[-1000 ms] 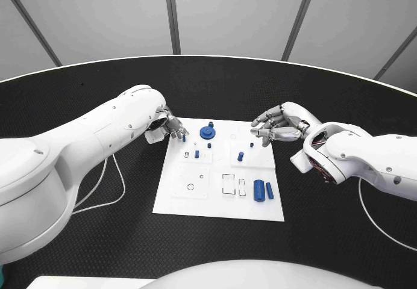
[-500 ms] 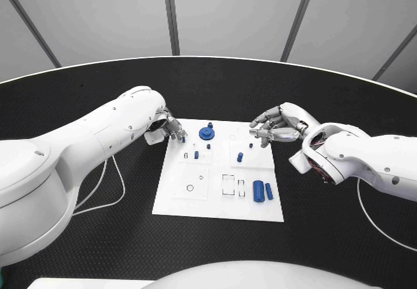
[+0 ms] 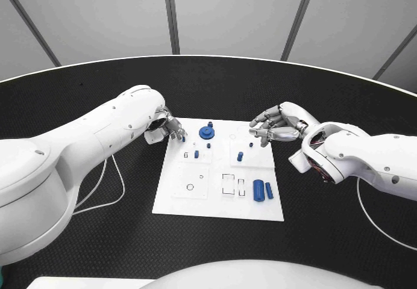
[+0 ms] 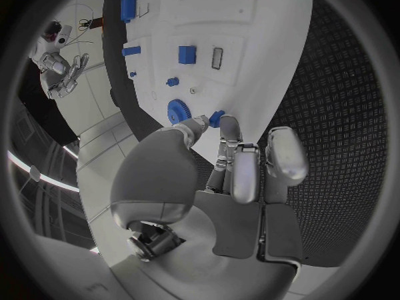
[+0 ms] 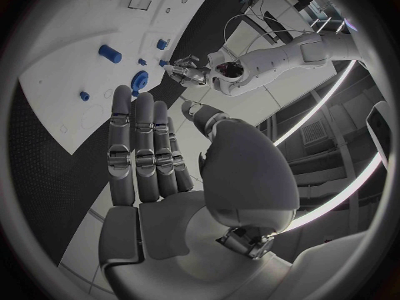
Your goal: Assemble the parts on the task board
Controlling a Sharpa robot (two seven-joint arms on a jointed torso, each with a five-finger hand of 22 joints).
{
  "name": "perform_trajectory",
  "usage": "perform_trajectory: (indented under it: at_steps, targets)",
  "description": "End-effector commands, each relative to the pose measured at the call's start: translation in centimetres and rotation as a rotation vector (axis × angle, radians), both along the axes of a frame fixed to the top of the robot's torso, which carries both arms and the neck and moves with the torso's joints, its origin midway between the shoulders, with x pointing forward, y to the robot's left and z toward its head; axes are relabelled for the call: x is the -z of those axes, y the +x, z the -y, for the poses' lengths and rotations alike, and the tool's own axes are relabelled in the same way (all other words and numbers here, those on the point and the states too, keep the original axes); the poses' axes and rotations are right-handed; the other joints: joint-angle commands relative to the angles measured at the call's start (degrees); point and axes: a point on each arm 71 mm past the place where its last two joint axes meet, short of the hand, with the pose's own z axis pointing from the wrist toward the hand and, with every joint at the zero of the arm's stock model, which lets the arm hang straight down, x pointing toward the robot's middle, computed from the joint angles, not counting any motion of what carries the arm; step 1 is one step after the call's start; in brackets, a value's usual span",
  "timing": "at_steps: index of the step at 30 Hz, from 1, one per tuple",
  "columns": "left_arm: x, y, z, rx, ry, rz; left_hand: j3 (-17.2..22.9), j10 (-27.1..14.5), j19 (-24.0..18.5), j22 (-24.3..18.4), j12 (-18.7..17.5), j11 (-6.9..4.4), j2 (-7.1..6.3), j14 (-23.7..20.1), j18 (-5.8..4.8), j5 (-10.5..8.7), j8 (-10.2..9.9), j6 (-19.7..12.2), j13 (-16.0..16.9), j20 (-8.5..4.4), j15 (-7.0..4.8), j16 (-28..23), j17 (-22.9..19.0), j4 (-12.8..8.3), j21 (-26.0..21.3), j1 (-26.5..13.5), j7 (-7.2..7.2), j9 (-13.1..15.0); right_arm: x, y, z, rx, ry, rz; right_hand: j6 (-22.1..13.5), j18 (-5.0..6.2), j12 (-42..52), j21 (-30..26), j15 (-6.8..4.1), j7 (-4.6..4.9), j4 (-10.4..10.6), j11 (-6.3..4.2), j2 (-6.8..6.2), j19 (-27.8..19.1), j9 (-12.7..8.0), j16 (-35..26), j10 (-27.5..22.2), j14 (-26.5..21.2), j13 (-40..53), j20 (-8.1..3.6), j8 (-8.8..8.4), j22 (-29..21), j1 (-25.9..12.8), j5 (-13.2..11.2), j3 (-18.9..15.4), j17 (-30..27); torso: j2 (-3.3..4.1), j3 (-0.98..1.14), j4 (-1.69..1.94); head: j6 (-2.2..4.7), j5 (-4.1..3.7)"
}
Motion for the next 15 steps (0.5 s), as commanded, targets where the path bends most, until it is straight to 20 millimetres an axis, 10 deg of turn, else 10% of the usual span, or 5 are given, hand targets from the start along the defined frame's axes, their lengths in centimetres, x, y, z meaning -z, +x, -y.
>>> perform_trajectory:
  at_steps: [1, 15]
  targets:
    - [0.01, 0.0, 0.01, 0.0, -0.001, -0.001, 0.3, 0.2, 0.3, 0.1, 0.2, -0.34, 0.28, 2.3, 0.06, -0.29, 0.4, 0.5, -0.1, -0.15, -0.11, 0.1, 0.5, -0.1, 0.2, 0.6, 0.06, -0.1, 0.0, 0.0, -0.01, 0.0, 0.0, 0.0, -0.5, 0.16, 0.4, 0.0, -0.07, 0.03, 0.4, -0.01, -0.07, 0.0, 0.0, -0.3, -0.6, -0.4, 0.1, 0.12, 0.14, -0.1, -0.1, 0.3, -0.1, 0.0, 0.02, 0.0, -0.02, -0.09, 0.0]
    - [0.05, -0.01, 0.01, 0.002, -0.003, -0.012, 1.5, -0.1, 0.3, 0.2, 0.2, -0.42, 1.31, 2.3, 0.05, -0.79, 0.6, 0.3, -0.5, -0.26, -0.22, 0.1, 0.4, -0.9, 0.3, 1.8, -0.01, -0.5, -0.01, -0.03, -0.11, -0.003, 0.001, -0.001, -0.5, 0.16, 0.4, 0.0, -0.07, 0.03, 0.4, -0.01, -0.07, 0.0, 0.0, -0.3, -0.6, -0.4, 0.1, 0.12, 0.14, -0.1, -0.1, 0.3, -0.1, 0.0, 0.0, 0.0, -0.05, -0.14, -0.07]
